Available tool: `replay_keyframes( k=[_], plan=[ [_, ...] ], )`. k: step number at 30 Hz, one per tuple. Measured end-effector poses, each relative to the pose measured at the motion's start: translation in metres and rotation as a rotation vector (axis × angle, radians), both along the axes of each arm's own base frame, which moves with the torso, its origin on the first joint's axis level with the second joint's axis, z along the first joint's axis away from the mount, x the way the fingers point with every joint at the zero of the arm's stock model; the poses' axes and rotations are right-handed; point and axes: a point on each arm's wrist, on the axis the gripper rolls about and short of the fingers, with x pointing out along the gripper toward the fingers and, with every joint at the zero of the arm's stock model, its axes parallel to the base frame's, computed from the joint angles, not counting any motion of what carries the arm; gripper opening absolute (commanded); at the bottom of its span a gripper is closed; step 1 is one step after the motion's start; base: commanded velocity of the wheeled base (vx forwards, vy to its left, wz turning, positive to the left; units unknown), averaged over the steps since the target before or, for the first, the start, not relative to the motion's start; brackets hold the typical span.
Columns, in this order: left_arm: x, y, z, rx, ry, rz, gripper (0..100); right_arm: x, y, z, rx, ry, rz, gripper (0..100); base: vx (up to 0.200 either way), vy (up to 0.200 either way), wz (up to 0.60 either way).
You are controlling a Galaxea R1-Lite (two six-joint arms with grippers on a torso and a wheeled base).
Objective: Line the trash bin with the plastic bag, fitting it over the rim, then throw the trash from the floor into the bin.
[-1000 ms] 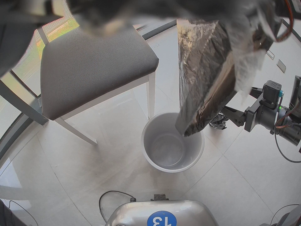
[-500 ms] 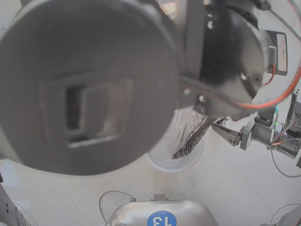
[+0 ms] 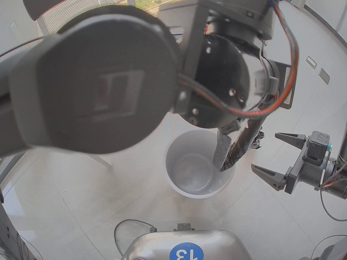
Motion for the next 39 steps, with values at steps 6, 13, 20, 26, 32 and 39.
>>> replay_keyframes(
  k=[6,13,20,26,32,39],
  plan=[
    [-0.021,0.031,0.037,-0.109,-0.024,-0.016,0,-0.007,0.001,-0.005,-0.010,0.013,0.022,100,0.000,0.000,0.00],
    [-0.031,0.053,0.050,-0.284,-0.114,-0.048,0,-0.011,0.000,-0.010,-0.020,0.028,0.032,100,0.000,0.000,0.00],
    [-0.029,0.057,0.039,-0.371,-0.175,-0.055,0,-0.015,0.000,-0.016,-0.035,0.051,0.040,100,0.000,0.000,0.00],
    [-0.027,0.056,0.051,-0.426,-0.204,-0.062,0,-0.014,0.002,-0.025,-0.061,0.092,0.050,100,0.000,0.000,0.00],
    [-0.034,0.052,0.066,-0.486,-0.226,-0.089,0,-0.001,0.008,-0.033,-0.084,0.142,0.034,100,0.000,0.000,0.00],
    [-0.043,0.049,0.074,-0.522,-0.225,-0.117,0,0.027,0.020,-0.028,-0.060,0.147,-0.036,100,0.000,0.000,0.00]
  ],
)
